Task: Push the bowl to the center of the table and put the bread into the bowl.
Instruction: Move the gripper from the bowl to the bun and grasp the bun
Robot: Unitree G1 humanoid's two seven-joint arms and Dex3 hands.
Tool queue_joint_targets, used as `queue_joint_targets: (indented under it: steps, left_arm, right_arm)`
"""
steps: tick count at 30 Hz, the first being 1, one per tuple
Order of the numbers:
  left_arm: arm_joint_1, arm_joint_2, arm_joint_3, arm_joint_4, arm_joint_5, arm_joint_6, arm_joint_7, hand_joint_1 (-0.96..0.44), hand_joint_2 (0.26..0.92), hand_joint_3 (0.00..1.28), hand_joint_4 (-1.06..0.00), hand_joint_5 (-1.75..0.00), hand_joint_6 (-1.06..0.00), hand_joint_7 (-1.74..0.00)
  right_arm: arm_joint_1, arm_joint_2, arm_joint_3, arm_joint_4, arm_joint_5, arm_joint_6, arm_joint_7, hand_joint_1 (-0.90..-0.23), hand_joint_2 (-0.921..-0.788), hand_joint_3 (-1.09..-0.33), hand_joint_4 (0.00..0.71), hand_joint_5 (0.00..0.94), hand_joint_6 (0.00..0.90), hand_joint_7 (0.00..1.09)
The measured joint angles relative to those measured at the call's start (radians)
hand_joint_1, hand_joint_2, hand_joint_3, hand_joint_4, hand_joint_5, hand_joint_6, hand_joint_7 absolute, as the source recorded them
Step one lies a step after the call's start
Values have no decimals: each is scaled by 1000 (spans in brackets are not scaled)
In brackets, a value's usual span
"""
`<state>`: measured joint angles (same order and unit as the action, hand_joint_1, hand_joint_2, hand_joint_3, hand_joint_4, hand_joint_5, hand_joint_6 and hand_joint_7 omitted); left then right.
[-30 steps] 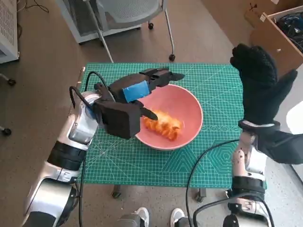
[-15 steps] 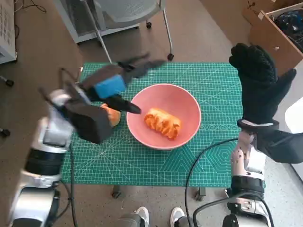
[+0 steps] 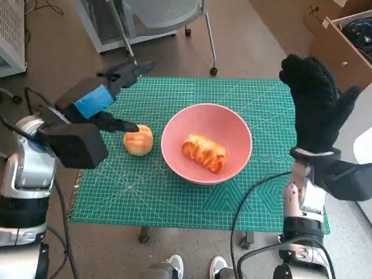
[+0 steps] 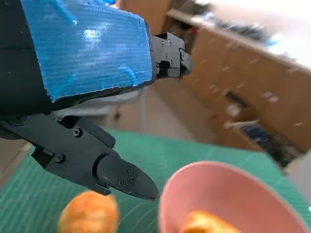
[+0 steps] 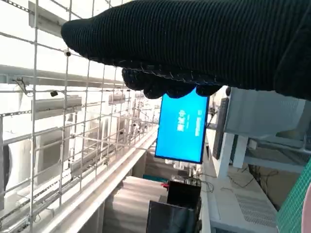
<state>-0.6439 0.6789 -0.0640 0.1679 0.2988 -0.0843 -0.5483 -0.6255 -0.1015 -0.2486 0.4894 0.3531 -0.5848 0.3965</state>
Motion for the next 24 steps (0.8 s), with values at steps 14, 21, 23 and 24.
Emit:
queue_joint_targets:
  steps: [14, 21, 23, 24]
  left_arm:
    - [-1, -9, -65, 132, 19, 42, -24, -267, 789, 2, 1, 1, -165, -85]
    - [-38, -37, -128, 247, 62, 61, -24, -224, 792, 2, 1, 1, -169, -64]
    - [-54, -48, -144, 280, 81, 67, -21, -220, 793, 3, 1, 1, -169, -61]
    - [-63, -54, -154, 295, 89, 70, -20, -215, 793, 3, 1, 1, -170, -59]
  right_arm:
    - [0, 2, 6, 5, 0, 2, 3, -615, -921, -749, 239, 2, 50, 474]
    - [0, -4, 7, 3, 0, 11, 3, -615, -921, -750, 240, 1, 47, 478]
    - [1, -6, 8, 0, 0, 16, 3, -615, -921, -750, 240, 1, 47, 479]
    - [1, -6, 8, -2, 0, 19, 3, -616, -921, -750, 240, 1, 47, 480]
